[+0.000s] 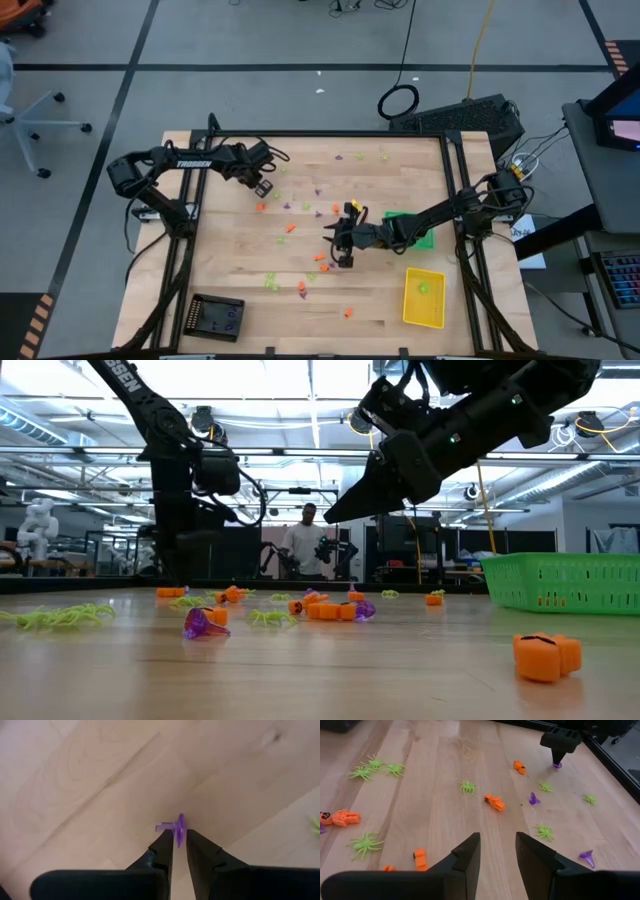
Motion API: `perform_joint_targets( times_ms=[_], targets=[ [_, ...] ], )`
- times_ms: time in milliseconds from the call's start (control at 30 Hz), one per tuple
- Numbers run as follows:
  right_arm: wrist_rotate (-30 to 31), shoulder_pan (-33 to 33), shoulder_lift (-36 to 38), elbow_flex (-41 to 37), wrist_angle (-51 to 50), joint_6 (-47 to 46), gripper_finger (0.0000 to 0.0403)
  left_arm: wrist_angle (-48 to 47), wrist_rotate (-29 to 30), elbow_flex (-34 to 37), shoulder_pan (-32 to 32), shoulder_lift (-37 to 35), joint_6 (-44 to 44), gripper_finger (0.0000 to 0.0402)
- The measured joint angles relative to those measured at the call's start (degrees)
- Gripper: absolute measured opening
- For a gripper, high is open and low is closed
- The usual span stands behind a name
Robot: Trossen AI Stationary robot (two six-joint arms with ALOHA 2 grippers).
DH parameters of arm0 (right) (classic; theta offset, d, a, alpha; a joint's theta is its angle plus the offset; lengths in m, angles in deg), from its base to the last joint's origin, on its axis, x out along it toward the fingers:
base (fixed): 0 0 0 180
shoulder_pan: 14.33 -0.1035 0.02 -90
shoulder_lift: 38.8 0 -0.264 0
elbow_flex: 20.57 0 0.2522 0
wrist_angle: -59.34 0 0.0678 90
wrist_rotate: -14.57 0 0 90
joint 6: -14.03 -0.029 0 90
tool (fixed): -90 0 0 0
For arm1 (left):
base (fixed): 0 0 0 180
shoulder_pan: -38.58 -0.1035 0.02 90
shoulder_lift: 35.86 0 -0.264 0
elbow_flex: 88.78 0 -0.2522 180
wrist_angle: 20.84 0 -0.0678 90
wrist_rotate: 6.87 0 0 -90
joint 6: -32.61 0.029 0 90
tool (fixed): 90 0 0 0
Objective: Sort Halloween decoration
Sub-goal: Put the purple witch hat toy into the black bin
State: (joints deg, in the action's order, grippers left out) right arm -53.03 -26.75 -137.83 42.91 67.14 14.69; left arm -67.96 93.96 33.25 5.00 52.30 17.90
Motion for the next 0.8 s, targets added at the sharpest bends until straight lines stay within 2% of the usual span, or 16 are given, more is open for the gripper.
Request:
perform_joint_targets(
  times_ms=[800],
  targets=[
    [0.00, 0.43, 0.00, 0.00, 0.02, -0.17, 0.0110, 2.95, 0.08, 0.00, 1.09, 0.00, 3.53, 0.0047]
  ],
)
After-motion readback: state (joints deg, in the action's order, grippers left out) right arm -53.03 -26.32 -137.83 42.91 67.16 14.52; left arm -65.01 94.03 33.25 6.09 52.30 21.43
